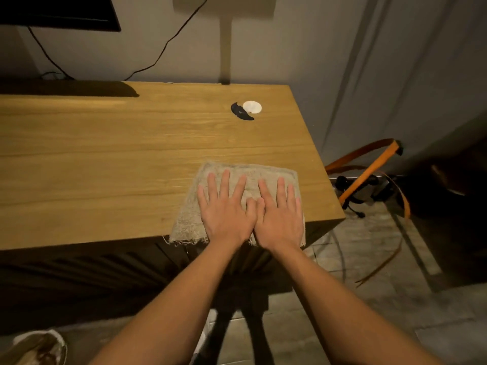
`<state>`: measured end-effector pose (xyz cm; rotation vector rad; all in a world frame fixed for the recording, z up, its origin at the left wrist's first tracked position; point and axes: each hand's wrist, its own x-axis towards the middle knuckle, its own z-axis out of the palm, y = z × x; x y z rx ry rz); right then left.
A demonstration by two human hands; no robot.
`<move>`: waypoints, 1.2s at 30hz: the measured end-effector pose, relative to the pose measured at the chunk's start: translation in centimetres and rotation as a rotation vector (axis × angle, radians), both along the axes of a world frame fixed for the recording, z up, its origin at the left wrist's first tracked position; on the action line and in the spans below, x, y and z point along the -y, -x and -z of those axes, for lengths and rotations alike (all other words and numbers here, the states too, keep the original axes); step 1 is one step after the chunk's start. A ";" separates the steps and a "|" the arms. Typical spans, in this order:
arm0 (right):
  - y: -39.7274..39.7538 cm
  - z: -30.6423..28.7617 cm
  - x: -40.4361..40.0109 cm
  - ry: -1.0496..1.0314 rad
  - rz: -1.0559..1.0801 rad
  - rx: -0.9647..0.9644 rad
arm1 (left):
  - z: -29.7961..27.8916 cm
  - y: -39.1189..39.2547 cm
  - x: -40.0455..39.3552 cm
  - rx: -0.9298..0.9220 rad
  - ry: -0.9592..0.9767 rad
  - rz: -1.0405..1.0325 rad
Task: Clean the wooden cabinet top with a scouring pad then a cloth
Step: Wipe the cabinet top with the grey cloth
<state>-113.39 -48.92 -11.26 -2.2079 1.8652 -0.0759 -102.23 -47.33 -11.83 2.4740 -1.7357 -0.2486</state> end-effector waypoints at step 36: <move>-5.0 1.6 41.5 0.055 0.014 -0.060 | 1.0 -4.5 41.0 -0.008 0.099 -0.067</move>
